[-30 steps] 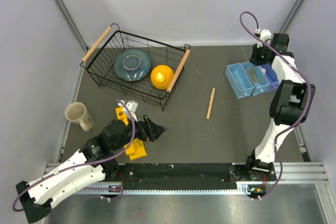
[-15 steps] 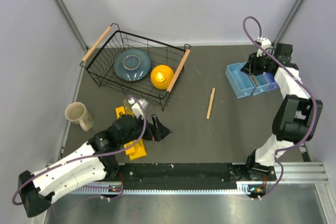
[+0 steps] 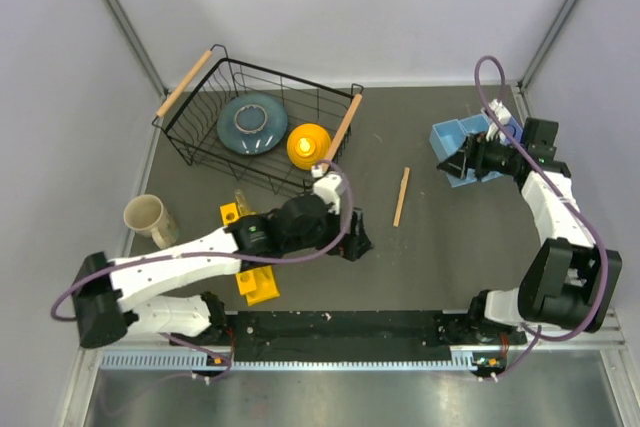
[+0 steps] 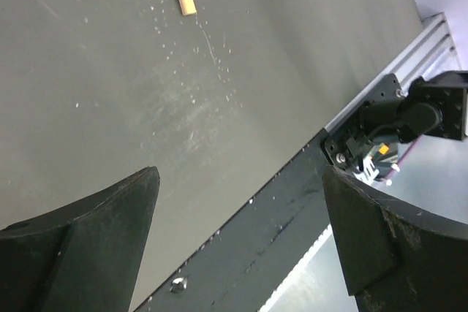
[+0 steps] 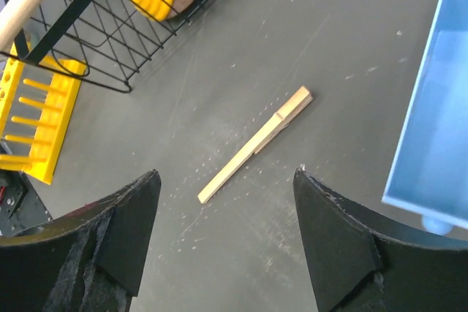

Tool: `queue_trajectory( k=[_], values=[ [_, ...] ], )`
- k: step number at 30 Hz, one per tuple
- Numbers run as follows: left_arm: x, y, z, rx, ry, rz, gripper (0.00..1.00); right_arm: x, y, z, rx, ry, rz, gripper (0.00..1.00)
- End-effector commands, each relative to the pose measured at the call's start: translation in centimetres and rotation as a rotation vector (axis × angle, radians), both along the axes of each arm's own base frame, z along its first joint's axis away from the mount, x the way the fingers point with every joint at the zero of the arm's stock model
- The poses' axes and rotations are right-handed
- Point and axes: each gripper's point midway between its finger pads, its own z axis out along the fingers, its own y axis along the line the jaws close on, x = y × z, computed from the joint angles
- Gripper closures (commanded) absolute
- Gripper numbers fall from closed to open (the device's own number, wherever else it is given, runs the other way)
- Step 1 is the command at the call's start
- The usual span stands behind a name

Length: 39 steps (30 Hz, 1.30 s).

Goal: Organize the chemistry lab equipment

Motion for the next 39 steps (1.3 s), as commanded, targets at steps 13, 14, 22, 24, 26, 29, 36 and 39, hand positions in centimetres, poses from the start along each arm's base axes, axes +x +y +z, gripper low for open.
queue_trajectory(
  k=[13,14,22,24,26,29,36,39],
  values=[
    [9.4,-9.9,-7.0,0.599,-0.050,0.025,0.01,-0.8,-0.6,1.1,-0.024,-0.101,-0.016,0.23],
    [9.7,-10.4,-9.0,0.637,-0.029,0.010,0.01,-0.8,-0.7,1.1,-0.024,-0.101,-0.020,0.23],
    [12.5,-13.2,-11.9,0.607,0.030,-0.004,0.15,-0.6,-1.9,1.4,-0.012,-0.092,-0.062,0.23],
    [13.1,-13.3,-12.2,0.590,0.045,0.005,0.30,-0.5,-2.0,1.3,-0.007,-0.085,-0.062,0.23],
    [13.5,-13.6,-12.8,0.576,0.062,0.003,0.37,-0.5,-1.9,1.4,-0.004,-0.083,-0.060,0.22],
    [13.8,-13.6,-13.8,0.593,0.071,0.003,0.42,-0.5,-2.0,1.3,-0.003,-0.080,-0.062,0.22],
    [13.9,-13.5,-15.5,0.627,0.091,0.005,0.49,-0.4,-2.0,1.2,-0.004,-0.077,-0.061,0.22],
    [14.0,-13.5,-15.9,0.633,0.088,0.006,0.54,-0.4,-2.0,1.1,-0.004,-0.074,-0.060,0.22]
  ],
)
